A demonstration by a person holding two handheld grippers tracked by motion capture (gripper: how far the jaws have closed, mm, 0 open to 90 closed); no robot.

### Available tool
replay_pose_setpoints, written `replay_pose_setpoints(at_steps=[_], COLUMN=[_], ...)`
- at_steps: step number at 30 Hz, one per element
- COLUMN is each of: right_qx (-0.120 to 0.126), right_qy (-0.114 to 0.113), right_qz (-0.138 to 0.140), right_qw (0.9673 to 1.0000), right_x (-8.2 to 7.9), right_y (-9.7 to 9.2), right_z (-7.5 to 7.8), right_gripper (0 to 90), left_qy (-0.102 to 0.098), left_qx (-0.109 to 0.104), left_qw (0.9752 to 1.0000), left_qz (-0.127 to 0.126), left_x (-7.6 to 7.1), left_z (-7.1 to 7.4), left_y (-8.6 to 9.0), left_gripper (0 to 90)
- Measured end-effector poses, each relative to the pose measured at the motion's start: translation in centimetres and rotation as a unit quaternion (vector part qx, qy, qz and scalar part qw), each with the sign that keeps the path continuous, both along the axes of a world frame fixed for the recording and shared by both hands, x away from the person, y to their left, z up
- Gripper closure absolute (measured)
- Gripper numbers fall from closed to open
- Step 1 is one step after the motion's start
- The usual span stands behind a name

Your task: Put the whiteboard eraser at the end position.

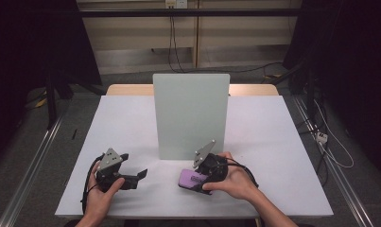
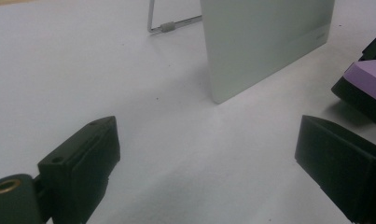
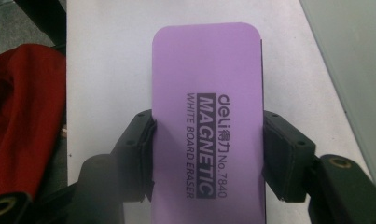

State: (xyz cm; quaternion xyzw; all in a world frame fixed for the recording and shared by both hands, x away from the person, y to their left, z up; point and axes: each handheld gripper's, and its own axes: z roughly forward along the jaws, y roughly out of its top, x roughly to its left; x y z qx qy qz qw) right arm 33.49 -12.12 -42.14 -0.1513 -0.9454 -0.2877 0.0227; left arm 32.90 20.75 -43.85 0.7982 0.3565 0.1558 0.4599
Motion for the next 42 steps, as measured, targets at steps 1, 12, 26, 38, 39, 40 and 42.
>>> replay_pose_setpoints(at_steps=[1,12,26,38,39,40,42], right_qx=[0.0,-0.013,-0.012,-0.008,-0.012,-0.009,-0.006], right_qy=[0.0,0.004,0.011,0.028,0.029,0.03,0.029], right_qz=[0.003,0.012,0.02,0.006,-0.004,0.0,-0.014], right_qw=[1.0,0.9998,0.9997,0.9996,0.9995,0.9995,0.9995], right_x=[0.0,-0.1,0.1,0.3,0.3,0.4,0.5], right_y=[0.1,0.7,1.0,0.9,1.0,1.0,0.9], right_z=[0.0,-0.4,-1.1,-1.6,-1.6,-1.7,-1.7], right_gripper=[41.9,41.8,41.3,26.8,24.8,20.6,15.1], left_qy=[-0.001,0.0,-0.002,-0.001,-0.001,-0.002,0.0], left_qx=[0.0,0.0,-0.001,-0.001,-0.001,0.001,0.0], left_qw=[1.0,1.0,1.0,1.0,1.0,1.0,1.0], left_qz=[-0.001,0.0,0.005,0.007,0.007,0.005,0.006], left_x=[0.0,0.0,0.0,0.0,0.0,0.0,0.0], left_z=[0.0,0.0,0.0,0.0,0.0,0.0,0.0], left_y=[0.0,0.0,0.1,0.1,0.1,0.1,0.1], left_gripper=[6.6,6.6,6.6,6.6,6.6,6.6,6.6])
